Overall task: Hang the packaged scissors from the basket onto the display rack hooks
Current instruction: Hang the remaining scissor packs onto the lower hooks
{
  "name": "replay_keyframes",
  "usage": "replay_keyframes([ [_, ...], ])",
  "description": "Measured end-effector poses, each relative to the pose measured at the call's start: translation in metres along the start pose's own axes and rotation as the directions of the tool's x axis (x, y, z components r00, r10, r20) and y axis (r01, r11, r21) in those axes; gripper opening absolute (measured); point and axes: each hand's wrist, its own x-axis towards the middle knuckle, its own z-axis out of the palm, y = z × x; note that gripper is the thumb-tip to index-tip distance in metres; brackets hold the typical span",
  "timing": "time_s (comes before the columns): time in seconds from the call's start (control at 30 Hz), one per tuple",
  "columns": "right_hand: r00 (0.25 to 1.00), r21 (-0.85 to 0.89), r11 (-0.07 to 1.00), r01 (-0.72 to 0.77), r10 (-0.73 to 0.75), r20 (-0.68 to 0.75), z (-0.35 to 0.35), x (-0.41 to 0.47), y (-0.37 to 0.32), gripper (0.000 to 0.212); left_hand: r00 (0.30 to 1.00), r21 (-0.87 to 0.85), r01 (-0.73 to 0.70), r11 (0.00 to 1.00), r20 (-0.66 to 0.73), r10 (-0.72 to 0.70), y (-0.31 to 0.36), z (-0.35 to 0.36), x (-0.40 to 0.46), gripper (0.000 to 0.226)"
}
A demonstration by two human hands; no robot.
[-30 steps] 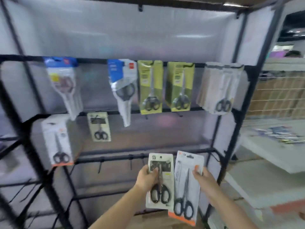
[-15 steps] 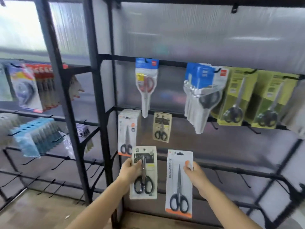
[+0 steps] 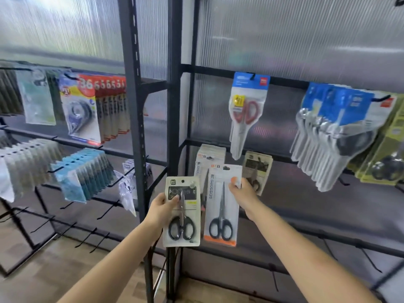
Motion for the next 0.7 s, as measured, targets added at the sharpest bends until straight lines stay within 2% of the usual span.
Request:
replay_keyframes([
  [0.13,0.999,-0.026,0.999,0.026,-0.025,0.042,0.020,0.016,-0.003,0.031,1.000,0.004,0.020,1.000,-0.018,-0.020,-0.009,-0.005,0.011,0.004],
  [0.23,0.996,-0.006,0.998,0.060,-0.059,0.062,0.028,0.028,-0.009,0.029,0.999,0.018,0.024,1.000,-0.028,-0.023,-0.011,-0.008,0.023,0.017],
  [0.43,0.997,-0.001,0.998,0.068,-0.068,0.031,0.033,0.052,-0.017,0.027,0.997,-0.007,0.040,0.999,-0.061,-0.041,-0.010,-0.008,0.040,0.021],
  [0.6,0.998,0.029,0.998,0.060,-0.060,-0.009,0.038,0.061,-0.008,0.027,0.997,-0.024,0.041,0.999,-0.061,-0.043,-0.015,-0.009,0.049,0.006],
  [0.7,0.996,-0.021,0.996,0.081,-0.082,-0.043,0.041,0.063,-0.006,0.024,0.996,-0.008,0.055,0.998,-0.072,-0.055,-0.019,-0.012,0.055,0.006],
])
